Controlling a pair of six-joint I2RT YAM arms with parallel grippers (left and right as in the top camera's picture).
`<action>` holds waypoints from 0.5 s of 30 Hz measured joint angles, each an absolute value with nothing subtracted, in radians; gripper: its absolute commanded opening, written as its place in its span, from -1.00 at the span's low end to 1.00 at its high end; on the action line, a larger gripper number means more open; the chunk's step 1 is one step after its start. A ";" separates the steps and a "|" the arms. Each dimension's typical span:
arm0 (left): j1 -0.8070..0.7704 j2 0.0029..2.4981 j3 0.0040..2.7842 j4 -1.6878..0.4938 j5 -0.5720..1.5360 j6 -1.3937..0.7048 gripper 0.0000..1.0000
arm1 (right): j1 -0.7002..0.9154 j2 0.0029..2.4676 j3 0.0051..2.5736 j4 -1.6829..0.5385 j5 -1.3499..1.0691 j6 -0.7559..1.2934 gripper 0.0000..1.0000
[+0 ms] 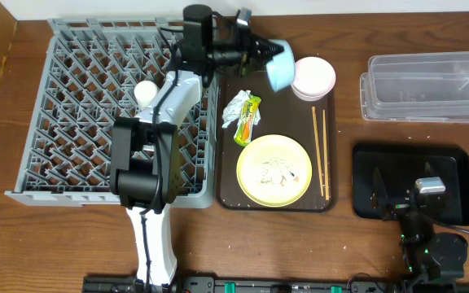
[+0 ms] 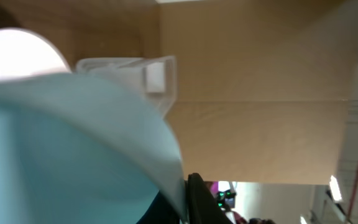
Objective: Sort waste into correct bins and load items into the dishwasher
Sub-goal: 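Carry the light-blue bowl to the rack's back corner and lower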
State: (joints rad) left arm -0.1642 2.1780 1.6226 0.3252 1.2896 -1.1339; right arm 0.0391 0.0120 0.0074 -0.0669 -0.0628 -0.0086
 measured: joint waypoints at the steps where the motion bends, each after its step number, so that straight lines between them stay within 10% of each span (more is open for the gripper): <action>1: -0.157 2.178 1.623 0.387 1.299 -1.177 -0.85 | 0.039 0.012 0.007 -0.066 -0.063 -0.009 0.99; 15: 0.121 2.177 1.619 0.958 1.333 -1.732 -0.85 | 0.039 0.012 0.007 -0.067 -0.063 -0.009 0.99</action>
State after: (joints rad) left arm 0.1207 2.1765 1.6188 0.9581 1.3327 -1.7317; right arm 0.0391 0.0120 0.0074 -0.0666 -0.0631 -0.0086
